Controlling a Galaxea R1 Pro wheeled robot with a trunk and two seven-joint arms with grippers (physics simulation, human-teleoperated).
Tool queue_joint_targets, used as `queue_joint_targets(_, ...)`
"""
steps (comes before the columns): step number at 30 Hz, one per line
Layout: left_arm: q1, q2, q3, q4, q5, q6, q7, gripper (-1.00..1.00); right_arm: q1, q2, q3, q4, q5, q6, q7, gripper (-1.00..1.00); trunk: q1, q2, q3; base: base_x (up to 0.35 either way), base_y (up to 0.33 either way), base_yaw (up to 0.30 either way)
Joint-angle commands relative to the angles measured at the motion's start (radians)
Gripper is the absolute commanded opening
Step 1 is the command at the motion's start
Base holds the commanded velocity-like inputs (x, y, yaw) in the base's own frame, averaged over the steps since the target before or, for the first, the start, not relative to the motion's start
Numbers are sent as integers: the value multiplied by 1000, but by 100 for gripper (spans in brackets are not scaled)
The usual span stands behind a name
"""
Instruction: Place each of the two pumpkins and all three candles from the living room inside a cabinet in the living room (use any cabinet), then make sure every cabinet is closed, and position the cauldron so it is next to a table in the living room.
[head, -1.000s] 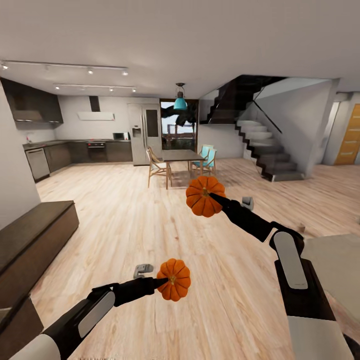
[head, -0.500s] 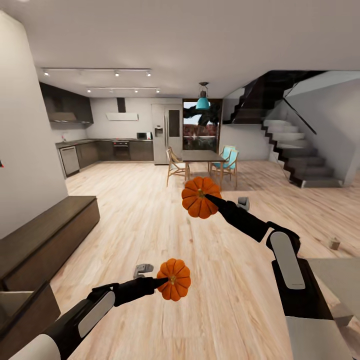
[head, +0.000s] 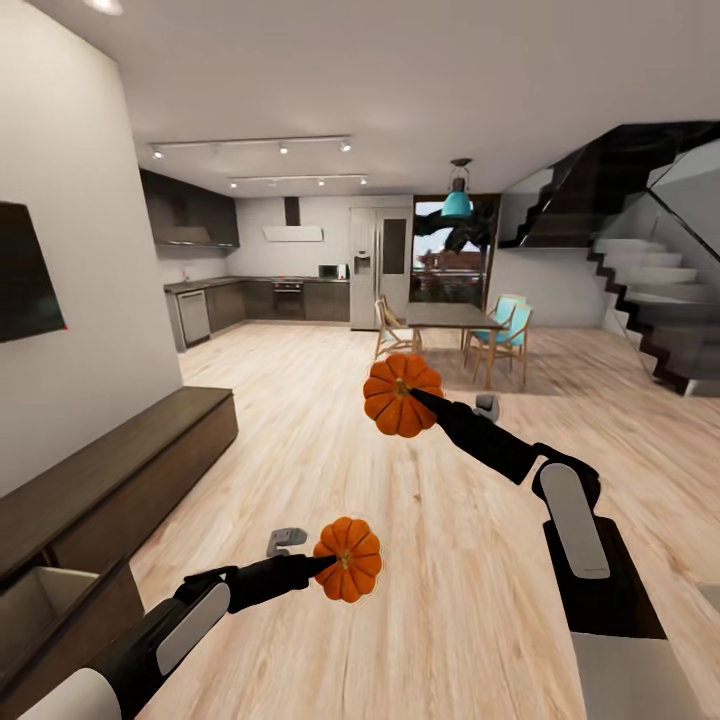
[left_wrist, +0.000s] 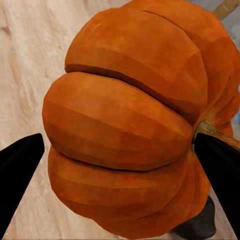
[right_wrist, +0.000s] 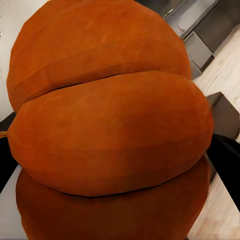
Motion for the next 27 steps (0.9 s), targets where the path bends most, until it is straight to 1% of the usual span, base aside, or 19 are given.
queue_joint_targets(1,-1,1,-2,-1,14,6,1,-100,-1,0,-2,-1,-5,6,3,-100,0,-1,-1,292,-126,289)
queue_joint_targets(7,-2,1,-2,-1,14,6,1,-100,-1,0,-2,-1,-5,6,3,-100,0,-1,-1,271,-126,289)
queue_joint_targets(12,-2,1,-1,-1,14,6,1,-100,-1,0,-2,-2,-6,6,4,-100,0,-1,-1,167,-116,289)
queue_joint_targets(27,-1,1,-2,-1,14,6,1,-100,-1,0,-2,-2,-5,6,4,-100,0,-1,-1,18,-16,289)
